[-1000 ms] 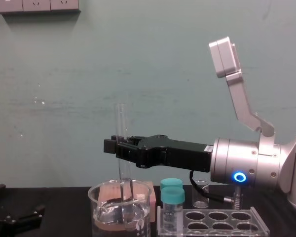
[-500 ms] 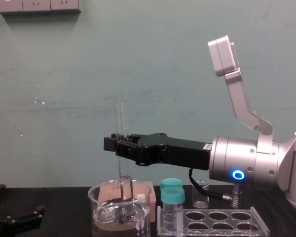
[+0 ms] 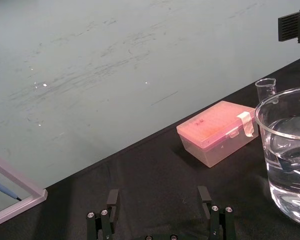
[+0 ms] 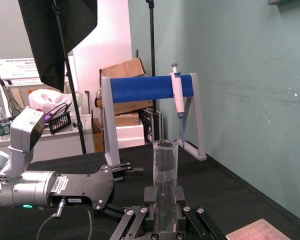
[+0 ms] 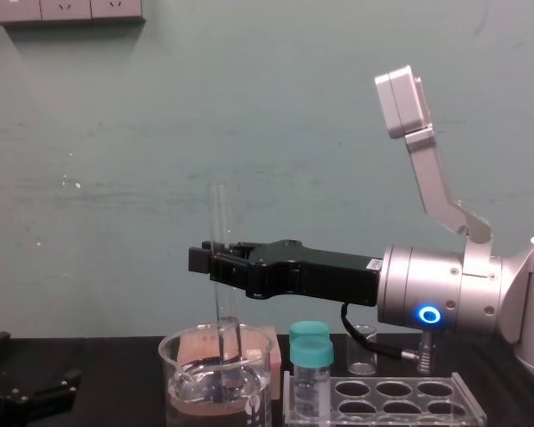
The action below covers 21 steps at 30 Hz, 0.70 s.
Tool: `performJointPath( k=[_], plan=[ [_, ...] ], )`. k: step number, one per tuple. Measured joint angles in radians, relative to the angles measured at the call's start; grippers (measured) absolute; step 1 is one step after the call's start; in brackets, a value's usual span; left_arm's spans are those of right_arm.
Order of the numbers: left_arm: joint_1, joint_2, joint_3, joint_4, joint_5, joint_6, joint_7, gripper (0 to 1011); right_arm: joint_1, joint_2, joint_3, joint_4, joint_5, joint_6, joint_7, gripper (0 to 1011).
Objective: Hold the test tube with one hand and immerse one end into the beaker, then return it to the test tube rack.
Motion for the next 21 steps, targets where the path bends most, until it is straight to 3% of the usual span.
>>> performJointPath(
  k=[21],
  plan=[
    [0.000,0.000,0.000,0.000,0.000,0.000,0.000,1000,0.010,-0.009,0.006,0.019,-0.006,-0.007,0.011,227]
  ],
)
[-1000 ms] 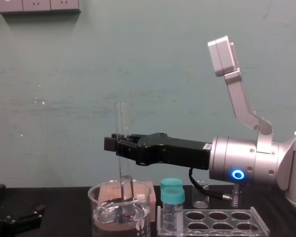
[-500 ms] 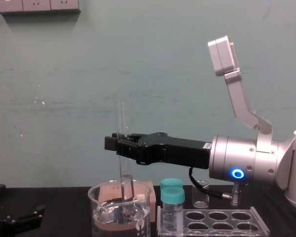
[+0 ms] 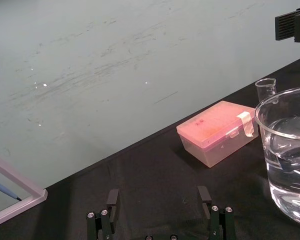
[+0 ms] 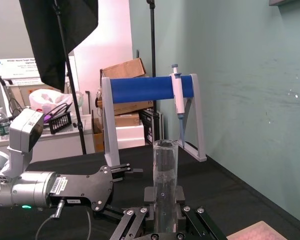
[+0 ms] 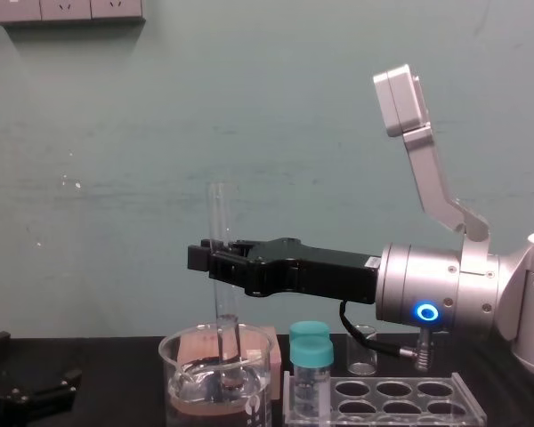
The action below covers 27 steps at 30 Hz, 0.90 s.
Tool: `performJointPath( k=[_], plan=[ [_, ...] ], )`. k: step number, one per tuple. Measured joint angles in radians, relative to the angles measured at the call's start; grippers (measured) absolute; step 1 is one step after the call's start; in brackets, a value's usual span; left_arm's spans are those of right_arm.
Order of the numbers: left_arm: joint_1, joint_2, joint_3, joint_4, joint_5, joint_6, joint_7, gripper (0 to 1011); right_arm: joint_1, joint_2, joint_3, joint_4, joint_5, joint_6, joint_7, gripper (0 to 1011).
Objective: Hold the test tube with one hand and immerse one end into the beaker, then return it to the test tube rack.
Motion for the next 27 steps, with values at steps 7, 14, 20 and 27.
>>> performJointPath(
  k=[7,14,20,27],
  plan=[
    [0.000,0.000,0.000,0.000,0.000,0.000,0.000,1000,0.000,0.001,0.002,-0.003,-0.001,0.000,0.000,227],
    [0.000,0.000,0.000,0.000,0.000,0.000,0.000,1000,0.000,0.001,0.003,-0.003,-0.001,0.001,0.001,227],
    [0.000,0.000,0.000,0.000,0.000,0.000,0.000,1000,-0.003,0.002,0.003,-0.009,-0.001,0.003,0.000,227],
    [0.000,0.000,0.000,0.000,0.000,0.000,0.000,1000,-0.006,0.003,0.003,-0.014,-0.002,0.005,-0.003,226]
  ],
)
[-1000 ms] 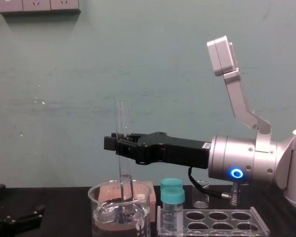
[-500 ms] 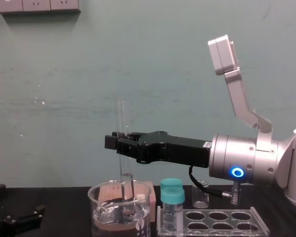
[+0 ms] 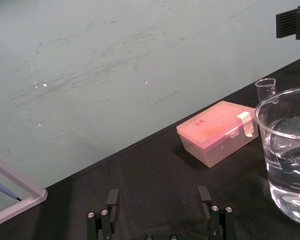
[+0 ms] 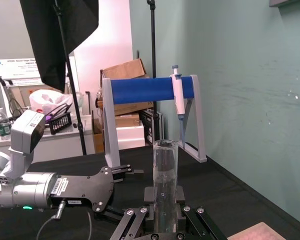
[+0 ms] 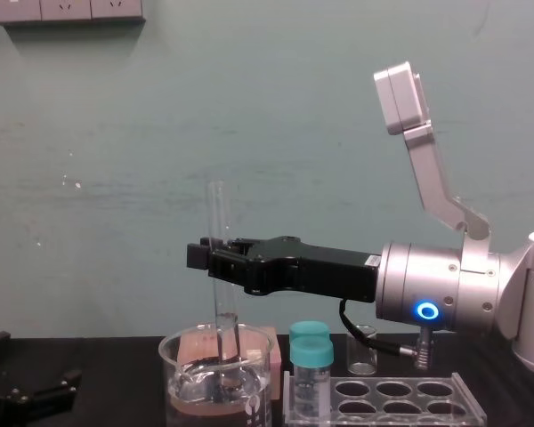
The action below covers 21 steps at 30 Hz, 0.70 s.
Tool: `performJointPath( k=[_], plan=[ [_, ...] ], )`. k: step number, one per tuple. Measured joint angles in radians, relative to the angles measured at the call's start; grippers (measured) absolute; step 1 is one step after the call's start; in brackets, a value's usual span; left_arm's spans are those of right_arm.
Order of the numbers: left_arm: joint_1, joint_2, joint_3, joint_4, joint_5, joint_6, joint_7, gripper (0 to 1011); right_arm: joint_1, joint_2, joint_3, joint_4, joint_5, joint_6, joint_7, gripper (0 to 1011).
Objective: Hold the test tube with one hand and immerse one end into the beaker, then return it to the test tube rack.
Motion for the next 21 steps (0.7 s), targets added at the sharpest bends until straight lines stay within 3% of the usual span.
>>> performJointPath(
  k=[21],
  plan=[
    [0.000,0.000,0.000,0.000,0.000,0.000,0.000,1000,-0.007,0.009,-0.003,-0.020,0.000,0.006,-0.005,227]
  ],
)
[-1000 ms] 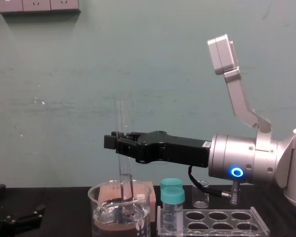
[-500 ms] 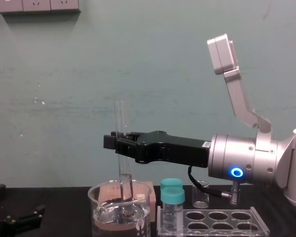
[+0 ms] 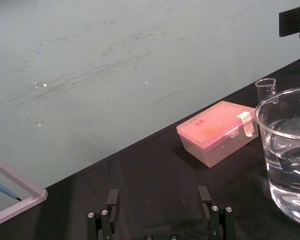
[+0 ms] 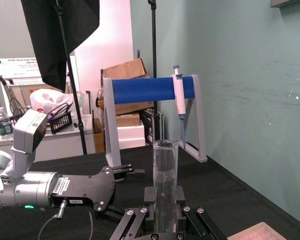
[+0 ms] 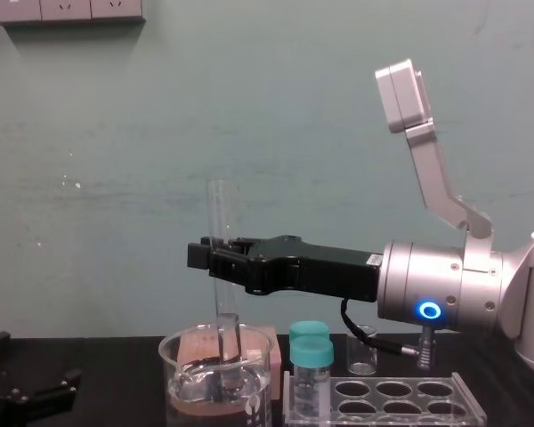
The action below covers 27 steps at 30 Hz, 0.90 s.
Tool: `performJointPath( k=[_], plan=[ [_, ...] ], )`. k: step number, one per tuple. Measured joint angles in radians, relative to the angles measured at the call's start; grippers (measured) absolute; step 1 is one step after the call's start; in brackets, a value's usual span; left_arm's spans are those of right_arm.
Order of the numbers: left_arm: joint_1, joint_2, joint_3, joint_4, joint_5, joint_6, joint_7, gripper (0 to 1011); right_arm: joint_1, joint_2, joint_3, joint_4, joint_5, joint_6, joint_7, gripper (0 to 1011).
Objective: Hold the test tube with one hand and immerse one end into the beaker, then return it to the test tube rack.
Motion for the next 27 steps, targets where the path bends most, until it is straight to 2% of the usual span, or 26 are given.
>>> performJointPath(
  k=[27],
  plan=[
    [0.000,0.000,0.000,0.000,0.000,0.000,0.000,1000,-0.005,0.005,-0.003,-0.013,0.002,0.001,-0.006,227]
  ],
)
